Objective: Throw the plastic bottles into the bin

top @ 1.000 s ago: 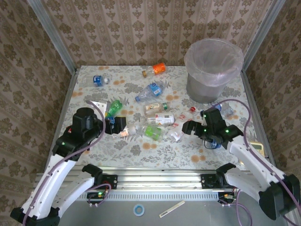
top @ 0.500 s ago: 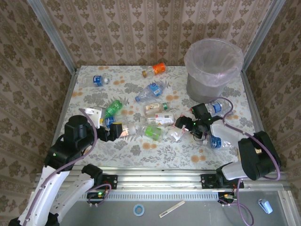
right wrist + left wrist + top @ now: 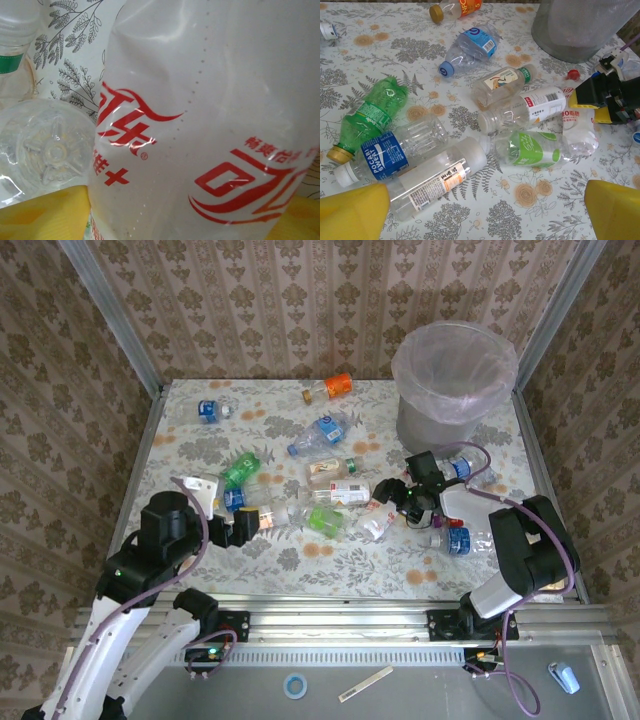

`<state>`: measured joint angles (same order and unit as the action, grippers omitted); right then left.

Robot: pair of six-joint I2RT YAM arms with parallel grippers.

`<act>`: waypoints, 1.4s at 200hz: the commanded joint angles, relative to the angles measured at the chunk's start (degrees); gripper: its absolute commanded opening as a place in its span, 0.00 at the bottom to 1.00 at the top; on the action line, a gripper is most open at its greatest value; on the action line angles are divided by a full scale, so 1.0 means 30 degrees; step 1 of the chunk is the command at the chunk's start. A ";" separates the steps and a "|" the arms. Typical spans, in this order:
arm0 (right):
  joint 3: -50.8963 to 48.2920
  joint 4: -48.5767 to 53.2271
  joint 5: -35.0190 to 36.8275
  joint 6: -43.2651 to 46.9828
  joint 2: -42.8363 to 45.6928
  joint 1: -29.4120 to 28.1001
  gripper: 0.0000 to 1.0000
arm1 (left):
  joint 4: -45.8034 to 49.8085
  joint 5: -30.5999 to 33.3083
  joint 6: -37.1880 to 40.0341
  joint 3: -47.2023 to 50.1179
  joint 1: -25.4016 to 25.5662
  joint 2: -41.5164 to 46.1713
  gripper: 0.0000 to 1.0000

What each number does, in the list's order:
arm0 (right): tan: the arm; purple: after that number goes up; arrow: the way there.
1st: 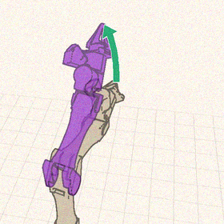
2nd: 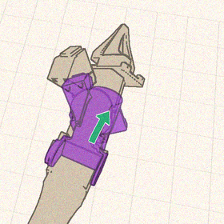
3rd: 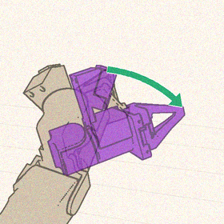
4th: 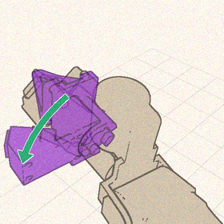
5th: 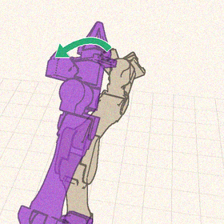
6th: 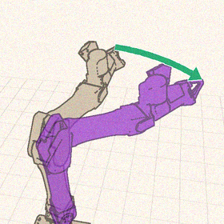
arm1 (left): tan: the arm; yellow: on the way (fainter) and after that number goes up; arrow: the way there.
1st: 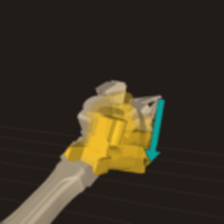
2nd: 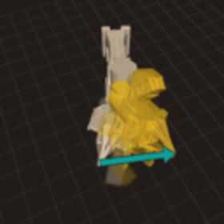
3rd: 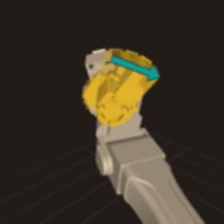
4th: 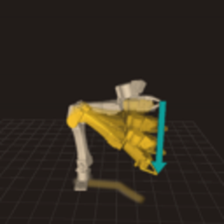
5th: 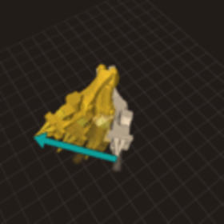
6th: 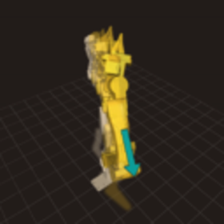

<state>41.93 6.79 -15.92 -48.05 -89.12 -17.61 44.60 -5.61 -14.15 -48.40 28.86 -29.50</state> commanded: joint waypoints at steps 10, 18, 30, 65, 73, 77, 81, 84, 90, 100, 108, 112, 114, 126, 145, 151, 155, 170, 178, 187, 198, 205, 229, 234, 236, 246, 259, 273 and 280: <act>-0.0364 -0.0867 0.0072 0.0005 0.0191 0.0073 0.66 | -0.0210 0.0300 0.0294 0.0339 0.0106 0.0380 1.00; -0.0325 -0.0770 -0.0035 0.0137 0.0260 0.0068 0.65 | -0.0218 0.0345 0.0294 0.0361 0.0106 0.0377 1.00; -0.0279 -0.0797 -0.0312 0.0223 0.0335 0.0074 0.60 | -0.0240 0.0328 0.0308 0.0373 0.0106 0.0385 1.00; -0.0283 -0.0615 -0.0589 0.0417 0.0765 0.0070 0.44 | -0.0276 0.0484 0.0323 0.0402 0.0106 0.0441 1.00; -0.0325 -0.0571 -0.0596 0.0454 0.0986 0.0068 0.40 | -0.0273 0.0512 0.0294 0.0431 0.0106 0.0486 1.00; -0.0325 -0.0518 -0.0635 0.0515 0.1091 0.0086 0.38 | -0.0291 0.0524 0.0294 0.0433 0.0106 0.0486 1.00; -0.0325 -0.0415 -0.0660 0.0541 0.1231 0.0069 0.37 | -0.0320 0.0519 0.0308 0.0460 0.0113 0.0521 1.00; -0.0311 -0.0361 -0.0646 0.0588 0.1344 0.0068 0.36 | -0.0355 0.0514 0.0321 0.0460 0.0107 0.0542 1.00; -0.0296 -0.0182 -0.0670 0.0679 0.1578 0.0086 0.35 | -0.0387 0.0504 0.0323 0.0482 0.0106 0.0573 1.00; -0.0241 0.0135 -0.0670 0.0829 0.2054 0.0072 0.32 | -0.0557 0.0401 0.0349 0.0526 0.0106 0.0648 1.00; -0.0167 0.0475 -0.0695 0.0968 0.2443 0.0092 0.31 | -0.0695 0.0275 0.0381 0.0590 0.0106 0.0699 1.00; -0.0136 0.0650 -0.0676 0.1036 0.2722 0.0084 0.31 | -0.0740 0.0215 0.0381 0.0597 0.0106 0.0732 1.00; -0.0124 0.0714 -0.0693 0.1081 0.2871 0.0079 0.30 | -0.0803 0.0166 0.0396 0.0611 0.0106 0.0767 1.00; -0.0020 0.1150 -0.0786 0.1333 0.3856 0.0054 0.28 | -0.1007 -0.0030 0.0410 0.0706 0.0078 0.0917 1.00; 0.0320 0.2103 -0.0886 0.1851 0.5420 0.0039 0.26 | -0.1374 -0.0326 0.0512 0.0879 0.0089 0.1315 1.00; 0.0450 0.2455 -0.0896 0.2087 0.5956 0.0038 0.25 | -0.1515 -0.0401 0.0548 0.0925 0.0084 0.1496 1.00; 0.0538 0.2662 -0.0892 0.2203 0.6303 0.0027 0.25 | -0.1616 -0.0445 0.0582 0.0954 0.0084 0.1626 1.00; 0.0904 0.3471 -0.0874 0.2771 0.7589 0.0033 0.24 | -0.2062 -0.0535 0.0754 0.1201 0.0077 0.2112 1.00; 0.1118 0.3868 -0.0851 0.3055 0.8240 0.0011 0.24 | -0.2353 -0.0534 0.0859 0.1349 0.0077 0.2425 1.00; 0.1308 0.4306 -0.0829 0.3362 0.8959 0.0010 0.23 | -0.2691 -0.0534 0.0948 0.1554 0.0077 0.2807 1.00; 0.1510 0.4633 -0.0892 0.3720 0.9790 0.0023 0.23 | -0.3220 -0.0641 0.1109 0.1812 0.0047 0.3324 1.00; 0.1605 0.4750 -0.0915 0.3962 1.0238 -0.0017 0.23 | -0.3611 -0.0716 0.1248 0.2017 0.0048 0.3693 1.00; 0.1518 0.4174 -0.1484 0.4735 1.1969 -0.0012 0.21 | -0.4908 -0.1164 0.1520 0.2806 0.0011 0.5060 1.00; 0.1455 0.3996 -0.1586 0.4849 1.2233 -0.0020 0.21 | -0.5102 -0.1261 0.1578 0.2953 -0.0011 0.5327 1.00; 0.1438 0.3917 -0.1638 0.4912 1.2324 -0.0035 0.21 | -0.5182 -0.1279 0.1582 0.3010 -0.0011 0.5446 1.00; 0.1427 0.3578 -0.1970 0.5162 1.2713 -0.0043 0.21 | -0.5476 -0.1371 0.1582 0.3262 -0.0040 0.5928 1.00; 0.1407 0.3170 -0.2519 0.5477 1.3130 -0.0071 0.20 | -0.5744 -0.1493 0.1582 0.3464 -0.0069 0.6430 1.00; 0.1363 0.2614 -0.2933 0.5751 1.3621 -0.0121 0.20 | -0.5913 -0.1608 0.1525 0.3609 -0.0068 0.6693 1.00; 0.1324 0.2371 -0.3027 0.5906 1.3815 -0.0161 0.20 | -0.5985 -0.1631 0.1496 0.3632 -0.0077 0.6751 1.00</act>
<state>45.28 17.32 -21.54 -33.67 -49.91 -17.67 30.44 -8.84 -10.68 -38.22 28.84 -10.66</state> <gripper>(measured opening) 0.255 0.997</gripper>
